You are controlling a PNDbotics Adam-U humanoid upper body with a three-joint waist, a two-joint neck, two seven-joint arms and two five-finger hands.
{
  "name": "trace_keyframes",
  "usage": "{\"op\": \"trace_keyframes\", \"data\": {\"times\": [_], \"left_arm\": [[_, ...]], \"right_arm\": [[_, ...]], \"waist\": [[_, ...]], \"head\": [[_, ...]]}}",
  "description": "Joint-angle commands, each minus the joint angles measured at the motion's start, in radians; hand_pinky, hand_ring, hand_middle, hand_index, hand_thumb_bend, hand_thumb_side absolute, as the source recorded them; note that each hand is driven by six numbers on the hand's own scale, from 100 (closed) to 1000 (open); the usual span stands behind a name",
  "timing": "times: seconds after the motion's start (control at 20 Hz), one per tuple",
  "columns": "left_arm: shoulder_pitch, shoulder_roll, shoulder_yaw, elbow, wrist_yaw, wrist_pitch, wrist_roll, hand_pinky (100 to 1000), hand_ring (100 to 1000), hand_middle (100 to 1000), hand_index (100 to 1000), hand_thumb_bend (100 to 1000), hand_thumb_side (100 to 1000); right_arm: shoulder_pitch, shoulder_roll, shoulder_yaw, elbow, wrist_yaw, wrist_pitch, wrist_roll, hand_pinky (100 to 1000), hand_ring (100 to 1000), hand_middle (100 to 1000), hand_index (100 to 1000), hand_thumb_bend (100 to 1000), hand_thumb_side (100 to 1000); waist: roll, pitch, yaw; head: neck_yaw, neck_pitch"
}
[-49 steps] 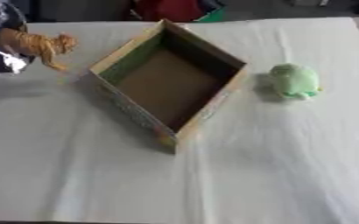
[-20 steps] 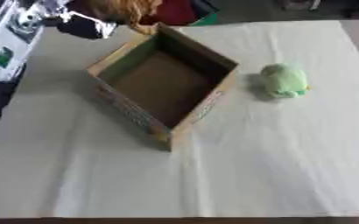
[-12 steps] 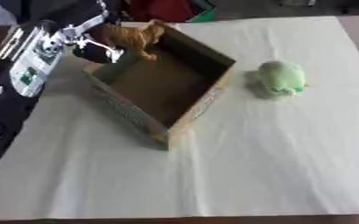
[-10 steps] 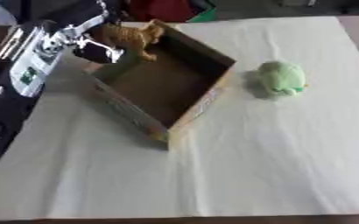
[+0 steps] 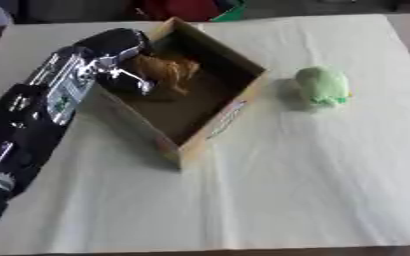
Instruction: Pick up objects on the table and place them in the box.
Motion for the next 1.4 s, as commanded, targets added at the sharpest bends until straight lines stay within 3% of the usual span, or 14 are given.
{"op": "trace_keyframes", "data": {"times": [0.05,0.15,0.25,0.3,0.5,0.55,0.75,1.0,1.3,1.35,1.4], "left_arm": [[-0.034,0.000,0.013,0.016,-0.018,-0.023,-0.013,466,594,551,654,100,467],[-0.037,-0.006,0.007,0.023,-0.041,-0.047,-0.045,513,672,643,761,114,611],[-0.039,-0.009,0.007,0.019,-0.073,-0.074,-0.078,540,727,714,820,198,683],[-0.040,-0.009,0.010,0.013,-0.083,-0.085,-0.088,561,769,762,871,288,761],[-0.044,-0.004,0.019,-0.019,-0.095,-0.105,-0.125,600,821,812,916,469,913],[-0.045,-0.001,0.019,-0.030,-0.092,-0.105,-0.139,602,824,813,917,487,921],[-0.048,0.010,0.019,-0.082,-0.062,-0.106,-0.209,643,864,853,969,756,993],[-0.054,0.024,0.040,-0.127,-0.036,-0.072,-0.260,683,910,888,1000,1000,1000],[-0.052,0.037,0.065,-0.194,-0.007,-0.015,-0.232,697,923,899,1000,1000,1000],[-0.053,0.040,0.069,-0.209,-0.008,-0.009,-0.225,695,921,897,1000,983,1000],[-0.052,0.042,0.072,-0.222,-0.009,-0.005,-0.220,694,918,894,1000,896,1000]], "right_arm": [[-0.031,-0.003,-0.006,0.031,0.030,-0.014,0.003,805,1000,742,824,100,1000],[-0.036,0.005,-0.005,0.051,0.043,-0.018,0.010,806,1000,745,824,100,1000],[-0.039,0.010,-0.003,0.073,0.063,-0.025,0.026,807,1000,748,825,100,1000],[-0.038,0.012,-0.004,0.083,0.072,-0.029,0.033,807,1000,749,825,100,1000],[-0.029,0.014,-0.009,0.106,0.096,-0.041,0.044,807,1000,748,824,100,1000],[-0.025,0.013,-0.010,0.109,0.099,-0.042,0.043,807,1000,748,824,100,1000],[-0.014,0.008,-0.016,0.117,0.103,-0.040,0.036,807,1000,749,824,100,1000],[-0.009,0.010,-0.009,0.137,0.122,-0.051,0.053,811,1000,759,831,100,1000],[-0.008,0.011,0.001,0.169,0.163,-0.093,0.100,821,1000,794,857,100,1000],[-0.008,0.013,0.006,0.177,0.177,-0.105,0.117,825,1000,805,866,100,1000],[-0.009,0.015,0.008,0.186,0.192,-0.117,0.133,830,1000,819,877,100,1000]], "waist": [[-0.001,-0.017,-0.002],[0.000,-0.014,-0.002],[0.001,-0.013,-0.002],[0.001,-0.012,-0.001],[0.003,-0.015,0.006],[0.003,-0.016,0.008],[0.003,-0.025,0.016],[0.003,-0.032,0.022],[-0.001,-0.036,0.029],[-0.002,-0.036,0.031],[-0.002,-0.036,0.032]], "head": [[-0.004,-0.003],[-0.005,-0.004],[-0.006,-0.002],[-0.007,-0.001],[-0.009,0.005],[-0.011,0.008],[-0.015,0.016],[-0.018,0.015],[-0.019,0.014],[-0.021,0.013],[-0.023,0.012]]}}
